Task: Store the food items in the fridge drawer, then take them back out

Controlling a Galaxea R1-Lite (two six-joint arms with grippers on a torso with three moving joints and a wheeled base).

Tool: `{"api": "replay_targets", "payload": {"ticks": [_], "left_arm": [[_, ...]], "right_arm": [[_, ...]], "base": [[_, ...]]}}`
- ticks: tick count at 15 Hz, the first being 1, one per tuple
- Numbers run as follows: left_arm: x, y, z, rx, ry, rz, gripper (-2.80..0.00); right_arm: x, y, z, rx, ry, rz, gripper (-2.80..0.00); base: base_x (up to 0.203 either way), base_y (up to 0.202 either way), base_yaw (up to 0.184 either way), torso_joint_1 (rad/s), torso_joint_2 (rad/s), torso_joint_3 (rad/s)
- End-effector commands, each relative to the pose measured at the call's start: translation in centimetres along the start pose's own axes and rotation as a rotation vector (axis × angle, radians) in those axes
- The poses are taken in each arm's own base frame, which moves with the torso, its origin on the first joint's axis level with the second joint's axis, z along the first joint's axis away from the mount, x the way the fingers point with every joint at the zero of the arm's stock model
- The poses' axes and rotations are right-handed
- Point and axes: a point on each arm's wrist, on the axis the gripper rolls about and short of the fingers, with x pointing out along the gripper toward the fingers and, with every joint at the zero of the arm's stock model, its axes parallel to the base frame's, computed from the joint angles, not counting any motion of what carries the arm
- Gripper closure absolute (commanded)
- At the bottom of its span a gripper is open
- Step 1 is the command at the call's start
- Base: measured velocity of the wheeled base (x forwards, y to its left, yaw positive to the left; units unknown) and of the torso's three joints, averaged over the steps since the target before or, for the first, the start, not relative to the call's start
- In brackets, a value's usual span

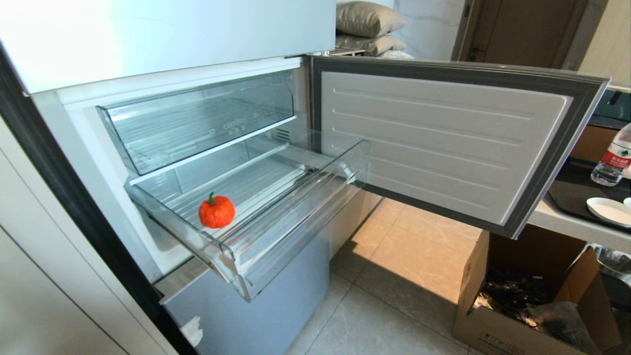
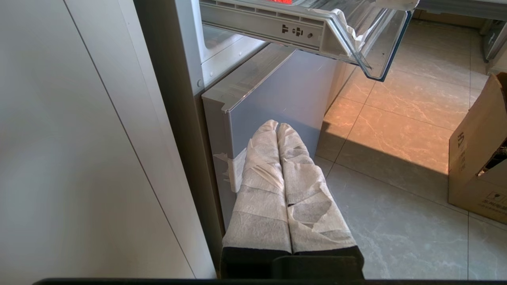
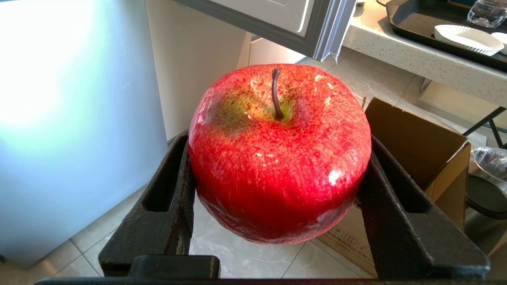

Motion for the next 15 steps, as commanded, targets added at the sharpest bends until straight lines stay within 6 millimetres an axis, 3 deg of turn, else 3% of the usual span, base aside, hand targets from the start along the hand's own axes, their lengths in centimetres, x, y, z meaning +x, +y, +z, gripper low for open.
{"api": "replay_targets", "payload": {"ticks": [1,7,15], "left_arm": [[0.0,0.0,0.0,0.0,0.0,0.0,0.0],[0.0,0.0,0.0,0.0,0.0,0.0,0.0],[0.0,0.0,0.0,0.0,0.0,0.0,0.0]], "right_arm": [[0.01,0.0,-0.05,-0.001,0.002,0.002,0.0],[0.01,0.0,-0.05,0.004,0.003,0.002,0.0],[0.02,-0.04,-0.02,0.056,0.002,-0.018,0.0]], "base": [[0.0,0.0,0.0,0.0,0.0,0.0],[-0.001,0.0,0.017,0.0,0.0,0.0],[-0.001,-0.01,0.176,0.001,0.0,0.003]]}}
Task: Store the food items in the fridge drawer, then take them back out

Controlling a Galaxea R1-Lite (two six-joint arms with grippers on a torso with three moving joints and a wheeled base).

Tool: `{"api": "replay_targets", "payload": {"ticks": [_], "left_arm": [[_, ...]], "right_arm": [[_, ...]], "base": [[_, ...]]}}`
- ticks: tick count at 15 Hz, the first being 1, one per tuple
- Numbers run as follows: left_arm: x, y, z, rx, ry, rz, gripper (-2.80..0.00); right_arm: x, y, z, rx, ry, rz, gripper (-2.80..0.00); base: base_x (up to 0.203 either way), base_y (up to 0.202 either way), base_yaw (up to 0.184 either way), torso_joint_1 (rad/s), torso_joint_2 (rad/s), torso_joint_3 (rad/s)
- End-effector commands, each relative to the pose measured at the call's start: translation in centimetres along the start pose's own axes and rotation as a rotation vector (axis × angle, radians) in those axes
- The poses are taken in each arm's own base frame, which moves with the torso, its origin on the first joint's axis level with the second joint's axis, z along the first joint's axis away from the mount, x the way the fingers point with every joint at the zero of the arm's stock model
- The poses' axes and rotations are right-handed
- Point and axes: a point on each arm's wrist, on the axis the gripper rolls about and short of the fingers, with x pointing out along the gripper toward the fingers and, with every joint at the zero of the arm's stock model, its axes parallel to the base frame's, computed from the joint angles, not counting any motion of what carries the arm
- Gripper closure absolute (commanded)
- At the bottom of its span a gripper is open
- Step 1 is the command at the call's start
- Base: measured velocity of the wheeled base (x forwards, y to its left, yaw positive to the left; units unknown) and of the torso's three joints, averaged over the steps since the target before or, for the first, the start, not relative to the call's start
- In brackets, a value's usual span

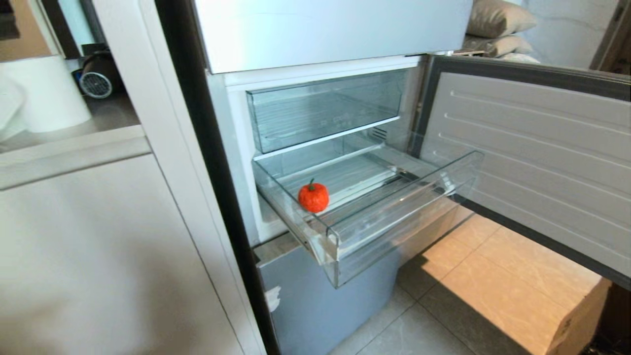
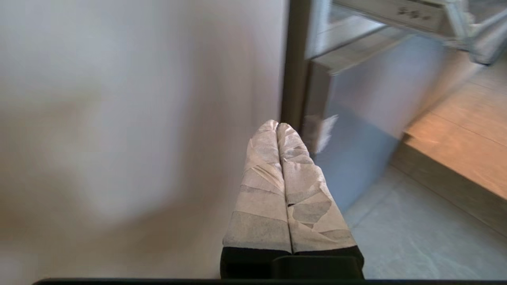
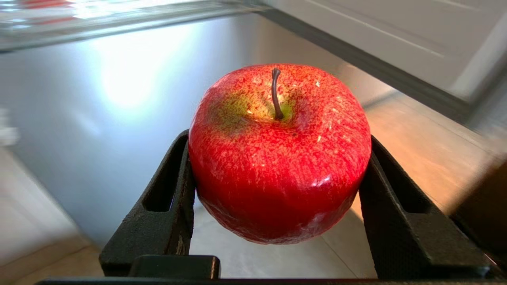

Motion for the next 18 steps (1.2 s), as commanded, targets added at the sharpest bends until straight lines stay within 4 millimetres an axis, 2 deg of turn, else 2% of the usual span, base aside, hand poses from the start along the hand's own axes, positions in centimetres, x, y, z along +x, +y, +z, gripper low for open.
{"api": "replay_targets", "payload": {"ticks": [1,9,13,15,18], "left_arm": [[0.0,0.0,0.0,0.0,0.0,0.0,0.0],[0.0,0.0,0.0,0.0,0.0,0.0,0.0],[0.0,0.0,0.0,0.0,0.0,0.0,0.0],[0.0,0.0,0.0,0.0,0.0,0.0,0.0],[0.0,0.0,0.0,0.0,0.0,0.0,0.0]], "right_arm": [[0.0,0.0,0.0,-0.001,0.002,0.001,0.0],[0.0,0.0,-0.1,-0.013,0.008,0.007,0.0],[0.5,0.0,0.4,-0.019,0.037,0.013,0.0],[1.3,-0.1,2.2,-0.025,0.056,0.01,0.0],[4.3,-0.3,7.1,0.017,0.15,0.007,0.0]], "base": [[-0.001,-0.012,0.179,0.002,0.01,0.012],[0.001,-0.009,0.16,0.001,0.0,0.003],[0.0,0.0,0.0,0.0,0.0,0.0],[0.0,0.0,0.0,0.0,0.0,0.0],[0.0,0.0,0.0,0.0,0.0,0.0]]}}
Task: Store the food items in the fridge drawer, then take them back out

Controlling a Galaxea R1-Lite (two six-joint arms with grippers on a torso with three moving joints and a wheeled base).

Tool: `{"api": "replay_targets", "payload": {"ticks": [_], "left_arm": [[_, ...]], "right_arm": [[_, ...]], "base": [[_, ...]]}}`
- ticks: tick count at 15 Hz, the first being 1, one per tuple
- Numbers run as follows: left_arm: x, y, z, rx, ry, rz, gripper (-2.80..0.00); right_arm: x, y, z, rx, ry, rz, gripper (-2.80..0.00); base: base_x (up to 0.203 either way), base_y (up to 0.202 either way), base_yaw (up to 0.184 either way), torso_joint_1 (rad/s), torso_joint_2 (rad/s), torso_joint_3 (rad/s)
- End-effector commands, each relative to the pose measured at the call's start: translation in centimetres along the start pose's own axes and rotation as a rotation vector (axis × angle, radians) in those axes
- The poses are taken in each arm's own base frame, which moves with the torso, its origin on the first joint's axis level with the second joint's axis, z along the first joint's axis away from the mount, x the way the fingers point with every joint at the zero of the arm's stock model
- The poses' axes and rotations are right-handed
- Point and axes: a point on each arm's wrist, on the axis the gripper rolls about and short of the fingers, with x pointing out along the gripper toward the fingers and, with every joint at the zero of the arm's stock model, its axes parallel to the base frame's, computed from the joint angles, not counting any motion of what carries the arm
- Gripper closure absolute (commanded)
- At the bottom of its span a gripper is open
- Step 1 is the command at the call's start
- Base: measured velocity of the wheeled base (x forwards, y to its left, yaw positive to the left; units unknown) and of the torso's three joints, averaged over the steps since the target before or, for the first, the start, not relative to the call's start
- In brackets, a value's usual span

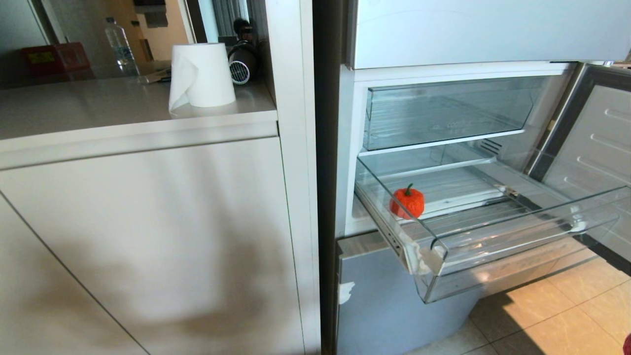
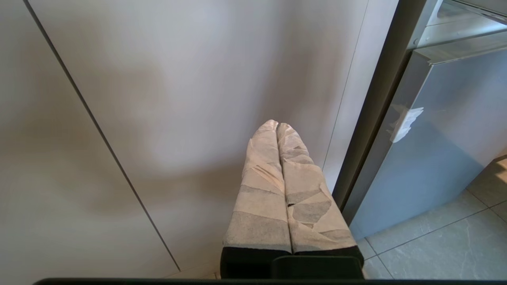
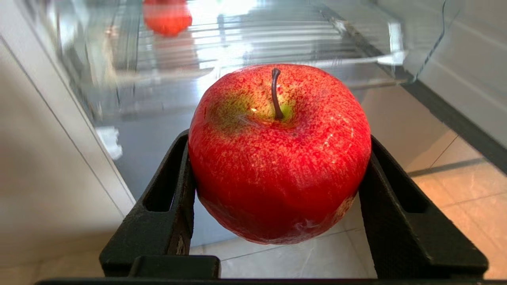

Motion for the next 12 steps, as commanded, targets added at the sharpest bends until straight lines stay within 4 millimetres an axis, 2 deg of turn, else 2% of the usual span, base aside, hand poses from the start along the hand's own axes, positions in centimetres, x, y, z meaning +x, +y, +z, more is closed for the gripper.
{"api": "replay_targets", "payload": {"ticks": [1,4,7,10,12], "left_arm": [[0.0,0.0,0.0,0.0,0.0,0.0,0.0],[0.0,0.0,0.0,0.0,0.0,0.0,0.0],[0.0,0.0,0.0,0.0,0.0,0.0,0.0],[0.0,0.0,0.0,0.0,0.0,0.0,0.0],[0.0,0.0,0.0,0.0,0.0,0.0,0.0]], "right_arm": [[3.6,-0.1,3.2,0.015,0.142,0.003,0.0],[9.9,-0.4,8.3,0.056,0.219,0.0,0.0],[17.3,-0.6,11.6,0.083,0.266,-0.012,0.0],[24.0,-0.8,13.0,0.091,0.286,-0.03,0.0],[28.1,-1.0,12.7,0.091,0.312,-0.052,0.0]], "base": [[0.0,0.0,0.0,0.0,0.0,0.0],[0.0,0.0,0.0,0.0,0.0,0.0],[0.0,0.0,0.0,0.0,0.0,0.0],[0.0,0.0,0.0,0.0,0.0,0.0],[0.0,0.0,0.0,0.0,0.0,0.0]]}}
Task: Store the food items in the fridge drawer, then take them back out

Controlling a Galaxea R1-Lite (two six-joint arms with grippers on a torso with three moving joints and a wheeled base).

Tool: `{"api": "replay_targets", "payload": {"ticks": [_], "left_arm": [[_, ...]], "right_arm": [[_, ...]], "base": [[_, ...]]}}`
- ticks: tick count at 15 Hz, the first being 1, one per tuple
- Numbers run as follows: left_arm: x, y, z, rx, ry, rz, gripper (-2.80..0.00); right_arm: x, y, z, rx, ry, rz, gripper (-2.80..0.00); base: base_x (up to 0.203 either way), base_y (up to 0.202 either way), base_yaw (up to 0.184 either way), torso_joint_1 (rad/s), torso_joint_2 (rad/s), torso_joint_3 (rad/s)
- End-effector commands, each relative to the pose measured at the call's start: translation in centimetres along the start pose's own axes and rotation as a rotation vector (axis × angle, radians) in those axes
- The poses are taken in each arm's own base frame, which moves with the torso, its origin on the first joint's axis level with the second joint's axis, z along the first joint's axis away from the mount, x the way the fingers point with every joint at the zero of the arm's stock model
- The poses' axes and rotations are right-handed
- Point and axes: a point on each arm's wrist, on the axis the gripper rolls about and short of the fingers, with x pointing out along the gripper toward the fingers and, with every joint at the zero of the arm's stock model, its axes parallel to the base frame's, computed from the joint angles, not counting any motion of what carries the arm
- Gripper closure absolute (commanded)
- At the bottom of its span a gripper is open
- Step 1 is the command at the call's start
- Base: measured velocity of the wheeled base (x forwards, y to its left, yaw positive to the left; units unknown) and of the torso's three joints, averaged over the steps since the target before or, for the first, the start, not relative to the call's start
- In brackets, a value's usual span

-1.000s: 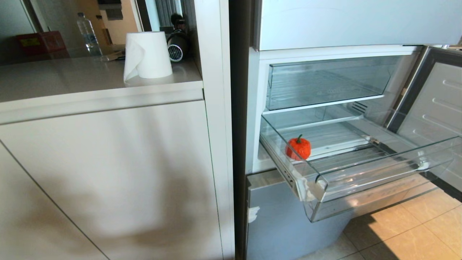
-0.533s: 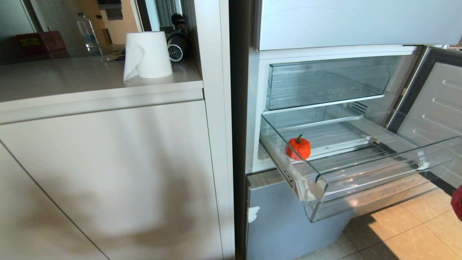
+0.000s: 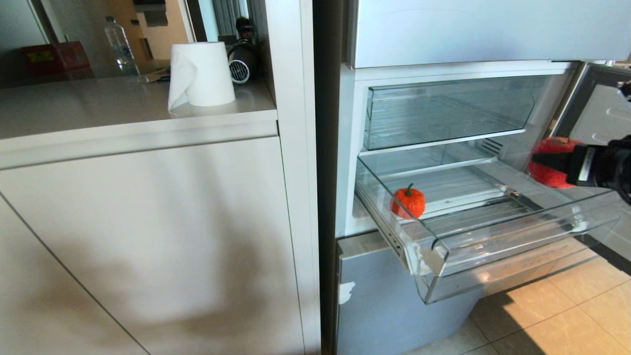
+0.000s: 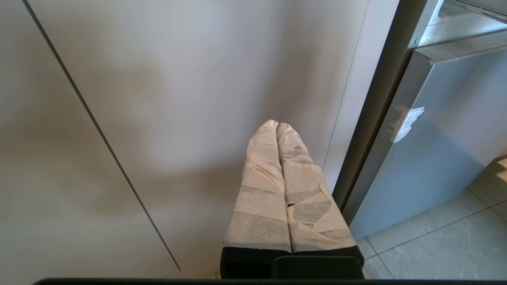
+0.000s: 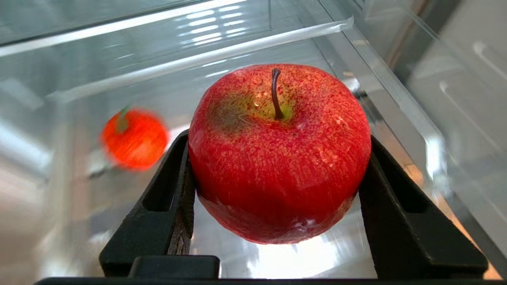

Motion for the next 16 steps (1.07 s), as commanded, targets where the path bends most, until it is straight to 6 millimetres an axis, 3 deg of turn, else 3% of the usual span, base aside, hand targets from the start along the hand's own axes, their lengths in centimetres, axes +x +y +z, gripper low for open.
{"api": "replay_targets", "payload": {"ticks": [1,5,7,16], "left_arm": [[0.0,0.0,0.0,0.0,0.0,0.0,0.0],[0.0,0.0,0.0,0.0,0.0,0.0,0.0],[0.0,0.0,0.0,0.0,0.0,0.0,0.0],[0.0,0.0,0.0,0.0,0.0,0.0,0.0]], "right_arm": [[6.6,0.0,-1.3,-0.001,0.108,-0.016,0.0],[13.3,-0.1,-2.1,-0.007,0.11,-0.025,0.0],[15.6,0.0,-2.7,-0.012,0.075,-0.023,0.0],[20.5,0.0,-4.3,-0.021,0.09,-0.024,0.0]], "base": [[0.0,0.0,0.0,0.0,0.0,0.0],[0.0,0.0,0.0,0.0,0.0,0.0],[0.0,0.0,0.0,0.0,0.0,0.0],[0.0,0.0,0.0,0.0,0.0,0.0]]}}
